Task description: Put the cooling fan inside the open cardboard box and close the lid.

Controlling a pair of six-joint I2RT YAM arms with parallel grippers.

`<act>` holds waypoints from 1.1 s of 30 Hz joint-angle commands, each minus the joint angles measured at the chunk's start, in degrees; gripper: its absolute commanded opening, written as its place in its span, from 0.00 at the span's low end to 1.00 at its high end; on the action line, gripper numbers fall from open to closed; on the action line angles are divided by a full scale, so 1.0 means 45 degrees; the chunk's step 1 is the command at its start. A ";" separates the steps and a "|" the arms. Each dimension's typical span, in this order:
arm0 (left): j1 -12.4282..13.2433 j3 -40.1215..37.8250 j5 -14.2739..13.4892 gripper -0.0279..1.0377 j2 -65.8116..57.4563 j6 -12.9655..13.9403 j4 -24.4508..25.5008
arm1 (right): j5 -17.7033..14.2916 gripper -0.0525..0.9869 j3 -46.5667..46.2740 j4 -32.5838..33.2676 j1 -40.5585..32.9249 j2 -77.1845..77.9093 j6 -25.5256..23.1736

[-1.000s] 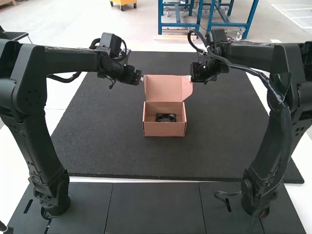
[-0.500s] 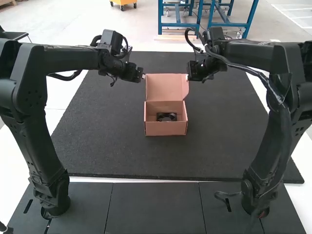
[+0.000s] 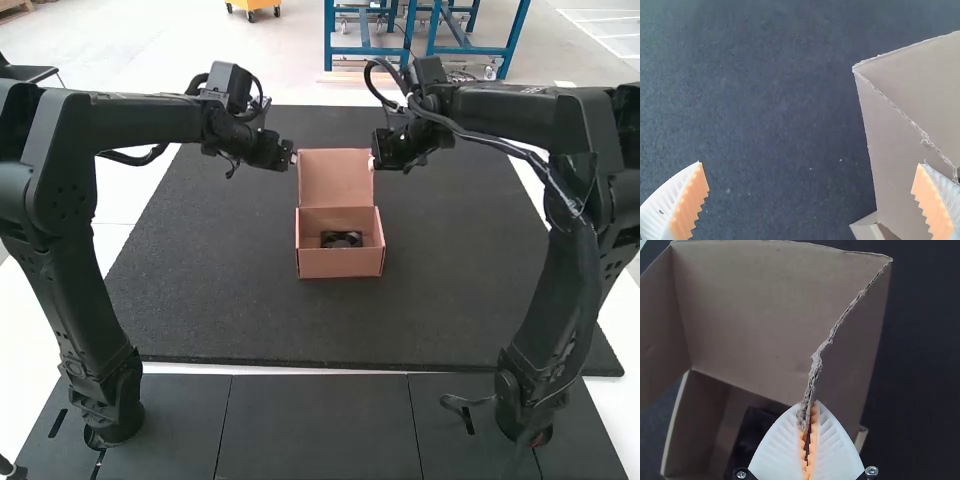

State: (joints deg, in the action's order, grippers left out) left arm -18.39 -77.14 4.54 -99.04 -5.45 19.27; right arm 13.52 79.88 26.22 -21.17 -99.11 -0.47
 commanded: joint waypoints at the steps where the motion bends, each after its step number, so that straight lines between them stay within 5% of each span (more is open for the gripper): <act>1: -0.0092 -0.0455 0.0184 0.93 0.0154 -0.0077 0.0074 | 0.0238 0.03 0.0336 0.0229 -0.0237 -0.0046 -0.0032; 33: -0.0796 -0.0435 0.0359 0.93 0.0819 -0.0019 0.1773 | 0.0062 0.03 0.0453 0.2924 -0.0218 0.0052 0.0808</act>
State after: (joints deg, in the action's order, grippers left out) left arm -21.28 -77.14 5.61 -98.65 -5.43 26.89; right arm 13.96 80.95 38.74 -21.26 -99.11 2.04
